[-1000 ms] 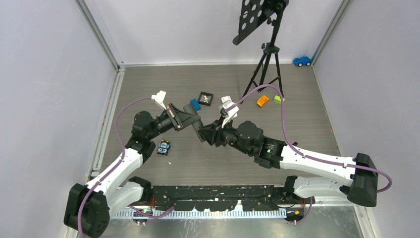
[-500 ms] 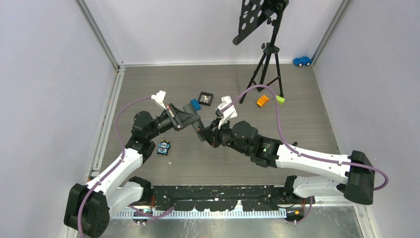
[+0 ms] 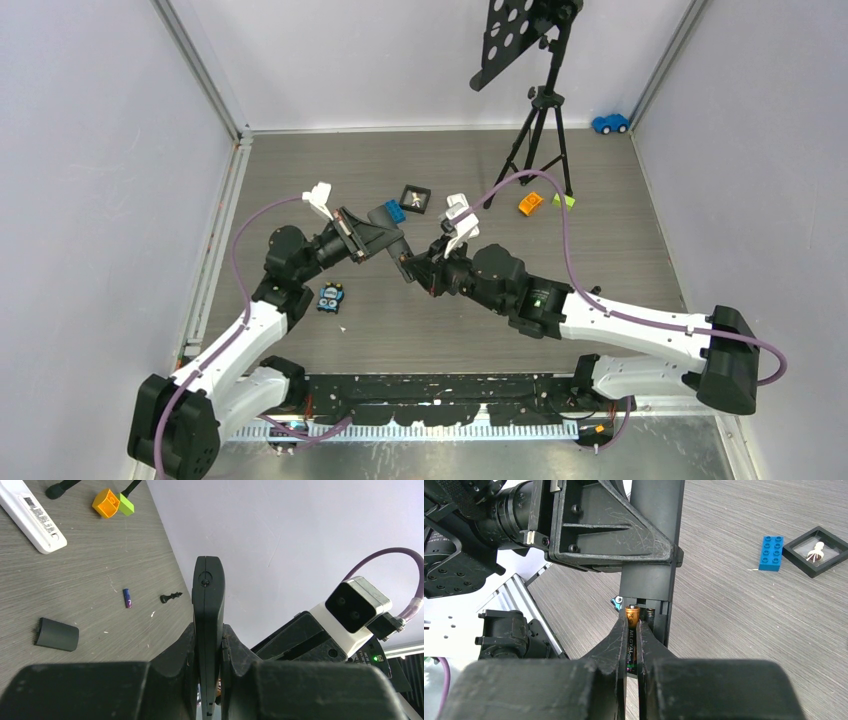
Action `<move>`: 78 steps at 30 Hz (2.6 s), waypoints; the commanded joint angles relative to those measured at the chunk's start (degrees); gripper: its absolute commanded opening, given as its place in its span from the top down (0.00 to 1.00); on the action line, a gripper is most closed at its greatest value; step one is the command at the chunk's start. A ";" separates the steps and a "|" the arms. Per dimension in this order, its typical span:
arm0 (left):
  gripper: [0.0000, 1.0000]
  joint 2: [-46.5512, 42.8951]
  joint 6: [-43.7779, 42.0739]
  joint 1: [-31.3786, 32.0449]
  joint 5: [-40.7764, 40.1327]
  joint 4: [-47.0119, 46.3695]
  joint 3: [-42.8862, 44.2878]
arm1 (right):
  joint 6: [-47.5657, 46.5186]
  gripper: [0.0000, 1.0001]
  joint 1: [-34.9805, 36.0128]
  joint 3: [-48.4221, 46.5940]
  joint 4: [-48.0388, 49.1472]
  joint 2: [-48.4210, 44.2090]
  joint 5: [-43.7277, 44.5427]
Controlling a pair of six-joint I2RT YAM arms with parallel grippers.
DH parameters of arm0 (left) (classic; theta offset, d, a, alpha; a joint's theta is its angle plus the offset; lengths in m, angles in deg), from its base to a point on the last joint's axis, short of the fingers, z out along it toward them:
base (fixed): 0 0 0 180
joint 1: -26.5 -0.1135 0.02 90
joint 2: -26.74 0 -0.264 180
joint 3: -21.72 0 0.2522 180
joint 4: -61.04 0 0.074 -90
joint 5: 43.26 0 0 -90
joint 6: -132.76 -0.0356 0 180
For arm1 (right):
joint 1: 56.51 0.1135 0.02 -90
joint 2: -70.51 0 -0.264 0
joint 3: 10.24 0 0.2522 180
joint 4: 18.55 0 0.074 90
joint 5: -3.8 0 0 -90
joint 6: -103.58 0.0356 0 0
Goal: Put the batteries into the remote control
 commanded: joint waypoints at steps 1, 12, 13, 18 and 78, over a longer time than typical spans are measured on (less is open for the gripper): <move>1.00 -1.99 1.90 -0.12 -3.18 -6.52 1.92 | 0.94 1.00 0.29 1.94 -2.13 -1.39 -0.51; 1.00 -0.57 5.74 -0.49 -4.25 -11.04 3.46 | -0.87 1.00 0.31 1.40 -7.67 1.21 -3.62; 1.00 -0.51 6.04 -0.57 -4.25 -11.35 3.49 | -0.77 1.00 0.29 1.39 -8.09 1.54 -3.59; 1.00 -1.07 6.43 -0.92 -4.42 -11.60 3.69 | 0.26 1.00 0.29 1.37 -11.80 2.12 -3.25; 1.00 -2.03 10.49 -2.95 -0.61 -11.21 -3.41 | -1.47 0.47 -2.13 -14.21 -11.29 6.13 -0.51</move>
